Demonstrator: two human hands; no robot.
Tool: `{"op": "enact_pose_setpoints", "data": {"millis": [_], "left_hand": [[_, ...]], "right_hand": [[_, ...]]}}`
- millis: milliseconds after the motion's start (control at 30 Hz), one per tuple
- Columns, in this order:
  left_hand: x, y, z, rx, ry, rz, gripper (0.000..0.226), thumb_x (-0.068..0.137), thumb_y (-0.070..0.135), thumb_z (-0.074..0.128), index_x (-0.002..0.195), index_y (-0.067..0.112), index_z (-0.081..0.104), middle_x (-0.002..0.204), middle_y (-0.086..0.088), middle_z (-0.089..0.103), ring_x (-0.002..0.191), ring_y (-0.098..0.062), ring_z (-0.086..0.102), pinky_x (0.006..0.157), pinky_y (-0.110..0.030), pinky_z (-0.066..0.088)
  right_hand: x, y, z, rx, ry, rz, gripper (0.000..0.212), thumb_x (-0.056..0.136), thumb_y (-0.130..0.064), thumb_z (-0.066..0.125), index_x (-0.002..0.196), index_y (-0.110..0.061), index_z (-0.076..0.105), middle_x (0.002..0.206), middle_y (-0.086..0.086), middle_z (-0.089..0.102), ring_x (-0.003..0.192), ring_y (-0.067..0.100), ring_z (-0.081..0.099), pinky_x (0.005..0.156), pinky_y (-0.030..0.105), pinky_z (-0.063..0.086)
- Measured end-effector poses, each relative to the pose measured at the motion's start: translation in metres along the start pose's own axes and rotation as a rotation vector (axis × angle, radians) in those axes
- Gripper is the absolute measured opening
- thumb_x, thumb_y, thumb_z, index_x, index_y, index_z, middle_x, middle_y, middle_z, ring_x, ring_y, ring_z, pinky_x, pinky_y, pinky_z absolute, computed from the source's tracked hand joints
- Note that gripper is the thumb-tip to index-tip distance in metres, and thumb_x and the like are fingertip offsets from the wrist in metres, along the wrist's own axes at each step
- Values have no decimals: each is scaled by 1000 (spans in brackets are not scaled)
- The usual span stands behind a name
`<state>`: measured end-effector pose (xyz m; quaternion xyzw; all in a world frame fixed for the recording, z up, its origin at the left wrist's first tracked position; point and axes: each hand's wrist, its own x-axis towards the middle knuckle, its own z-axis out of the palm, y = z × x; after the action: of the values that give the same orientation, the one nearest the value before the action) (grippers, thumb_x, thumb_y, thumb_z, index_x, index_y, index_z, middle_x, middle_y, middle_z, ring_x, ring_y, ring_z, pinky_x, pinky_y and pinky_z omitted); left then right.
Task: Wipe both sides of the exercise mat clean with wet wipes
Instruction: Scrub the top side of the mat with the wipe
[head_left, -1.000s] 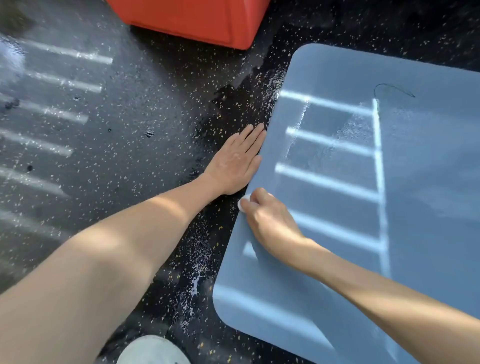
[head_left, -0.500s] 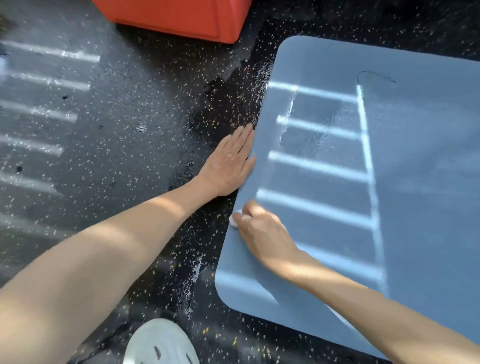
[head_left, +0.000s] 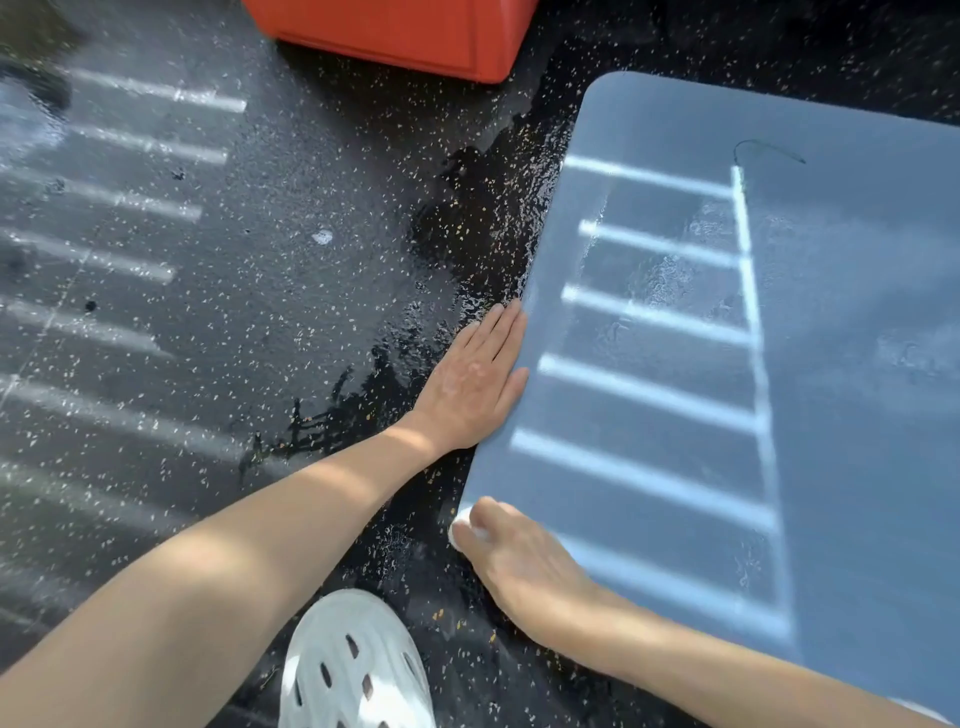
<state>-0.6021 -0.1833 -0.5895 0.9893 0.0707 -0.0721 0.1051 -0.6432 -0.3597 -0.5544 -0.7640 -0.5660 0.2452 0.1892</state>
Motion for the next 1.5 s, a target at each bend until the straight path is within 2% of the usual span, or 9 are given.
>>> {"op": "enact_pose_setpoints", "data": {"millis": [167, 300, 467, 767, 900, 1033, 1167, 1333, 1500], "left_hand": [[0, 0, 1, 8, 16, -2, 67, 100, 40, 9, 155, 3, 13, 164, -12, 11, 152, -23, 9, 121, -31, 0], [-1, 2, -1, 2, 10, 2, 68, 99, 42, 4, 156, 4, 9, 165, -11, 6, 152, -22, 4, 121, -31, -3], [-1, 3, -2, -5, 13, -7, 71, 97, 43, 0, 156, 5, 7, 165, -10, 3, 152, -21, 2, 122, -32, -2], [0, 5, -3, -1, 15, -15, 71, 97, 43, 0, 156, 4, 9, 165, -11, 6, 152, -22, 5, 120, -31, -2], [-1, 5, -2, 5, 19, -16, 69, 98, 43, 1, 156, 5, 8, 165, -10, 5, 152, -22, 5, 120, -30, -3], [1, 5, -3, -5, 23, -19, 70, 97, 42, 2, 156, 5, 10, 164, -11, 8, 152, -22, 7, 119, -29, -4], [0, 6, -3, -10, 31, -17, 69, 97, 41, 2, 155, 5, 11, 164, -10, 8, 152, -22, 8, 120, -30, -1], [1, 7, -5, -15, 59, -19, 66, 100, 39, 9, 154, 3, 18, 163, -13, 16, 151, -25, 15, 120, -33, 5], [6, 2, -8, 36, 13, 8, 65, 100, 37, 18, 151, -2, 27, 157, -20, 29, 146, -32, 27, 119, -44, 25]], "right_hand": [[2, 17, -9, -53, -38, 76, 7, 94, -11, 50, 93, -15, 45, 85, 1, 35, 75, 25, 49, 58, 33, 35], [-19, 6, -5, -83, -96, -59, 27, 99, -41, 32, 88, -18, 38, 92, 1, 49, 84, 24, 49, 69, 39, 36], [-14, 29, -19, 14, -27, 112, 10, 94, -8, 50, 103, -11, 53, 94, 6, 48, 79, 25, 56, 63, 33, 42], [-10, 48, -28, 105, 150, 301, 20, 93, -40, 42, 88, -23, 50, 82, -3, 56, 77, 17, 55, 69, 36, 45], [-30, 32, -17, 166, -40, 62, 10, 96, -14, 40, 98, -20, 48, 89, 0, 45, 78, 21, 52, 65, 35, 45], [24, 66, -53, 104, 169, 417, 21, 91, -38, 47, 86, -18, 51, 86, -1, 55, 82, 20, 50, 70, 34, 39], [13, 54, -50, -50, 36, 162, 28, 95, -46, 42, 82, -21, 45, 90, -3, 53, 84, 18, 50, 73, 35, 37], [51, 89, -88, 145, 267, 485, 19, 91, -35, 51, 84, -17, 49, 85, -2, 56, 79, 17, 52, 62, 28, 36], [38, 84, -76, 261, 124, 379, 17, 93, -30, 46, 86, -15, 49, 87, 1, 50, 78, 24, 50, 67, 37, 38]]}}
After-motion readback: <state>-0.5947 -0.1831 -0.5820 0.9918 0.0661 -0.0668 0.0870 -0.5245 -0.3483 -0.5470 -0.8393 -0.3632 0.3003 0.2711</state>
